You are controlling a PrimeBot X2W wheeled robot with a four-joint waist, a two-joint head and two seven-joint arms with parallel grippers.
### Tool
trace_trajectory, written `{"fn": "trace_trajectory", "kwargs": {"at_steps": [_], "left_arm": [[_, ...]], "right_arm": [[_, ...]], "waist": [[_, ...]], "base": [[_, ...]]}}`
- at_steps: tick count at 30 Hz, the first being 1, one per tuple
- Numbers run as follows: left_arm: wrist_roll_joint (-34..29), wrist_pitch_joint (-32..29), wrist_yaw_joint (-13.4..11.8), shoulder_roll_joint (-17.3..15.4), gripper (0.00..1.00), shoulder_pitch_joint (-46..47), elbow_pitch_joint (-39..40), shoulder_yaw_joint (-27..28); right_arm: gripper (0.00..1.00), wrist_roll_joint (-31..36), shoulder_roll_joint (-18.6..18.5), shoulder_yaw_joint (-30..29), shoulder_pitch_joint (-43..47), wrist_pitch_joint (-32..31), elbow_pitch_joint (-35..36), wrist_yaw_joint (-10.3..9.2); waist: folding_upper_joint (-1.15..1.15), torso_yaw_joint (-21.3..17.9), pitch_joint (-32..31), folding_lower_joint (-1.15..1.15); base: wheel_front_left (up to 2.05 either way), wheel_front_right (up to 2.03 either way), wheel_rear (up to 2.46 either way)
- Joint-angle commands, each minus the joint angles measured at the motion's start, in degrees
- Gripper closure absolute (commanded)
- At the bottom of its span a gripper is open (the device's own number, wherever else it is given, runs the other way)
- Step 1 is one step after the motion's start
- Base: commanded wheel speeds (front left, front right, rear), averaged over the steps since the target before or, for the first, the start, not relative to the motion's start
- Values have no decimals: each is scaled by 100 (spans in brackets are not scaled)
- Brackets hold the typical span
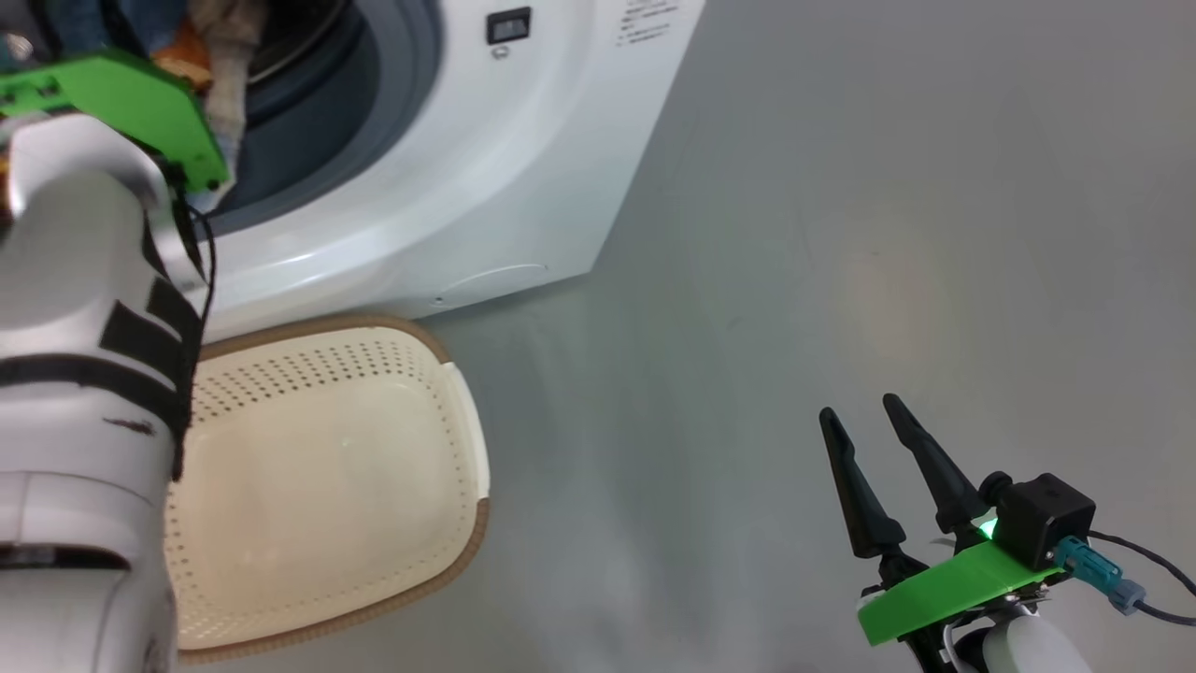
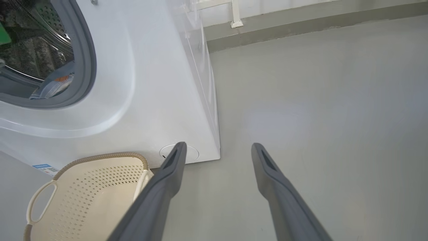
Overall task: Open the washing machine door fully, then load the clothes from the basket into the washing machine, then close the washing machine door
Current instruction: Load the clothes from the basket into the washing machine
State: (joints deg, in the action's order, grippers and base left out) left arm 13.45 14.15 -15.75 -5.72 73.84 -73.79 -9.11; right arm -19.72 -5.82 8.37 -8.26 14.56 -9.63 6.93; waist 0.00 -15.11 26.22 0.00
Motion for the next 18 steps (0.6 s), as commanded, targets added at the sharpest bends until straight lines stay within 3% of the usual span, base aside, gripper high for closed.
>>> {"fn": "trace_trajectory", "kwargs": {"at_steps": [1,12,18], "left_arm": [[48,56,48,-173,0,-76,173,38],[106,84,327,48,0,-1330,1538,-29],[111,84,253,126,0,-2653,2899,-123]], "right_arm": [[0,88,-71,82,93,44,144,56],[0,174,-58,-67,103,44,269,56],[0,206,-65,-144,187,44,301,56]], "waist": [[0,188,-160,0],[0,463,-217,0],[0,665,-261,0]], "base": [[0,0,0],[0,0,0],[0,0,0]]}}
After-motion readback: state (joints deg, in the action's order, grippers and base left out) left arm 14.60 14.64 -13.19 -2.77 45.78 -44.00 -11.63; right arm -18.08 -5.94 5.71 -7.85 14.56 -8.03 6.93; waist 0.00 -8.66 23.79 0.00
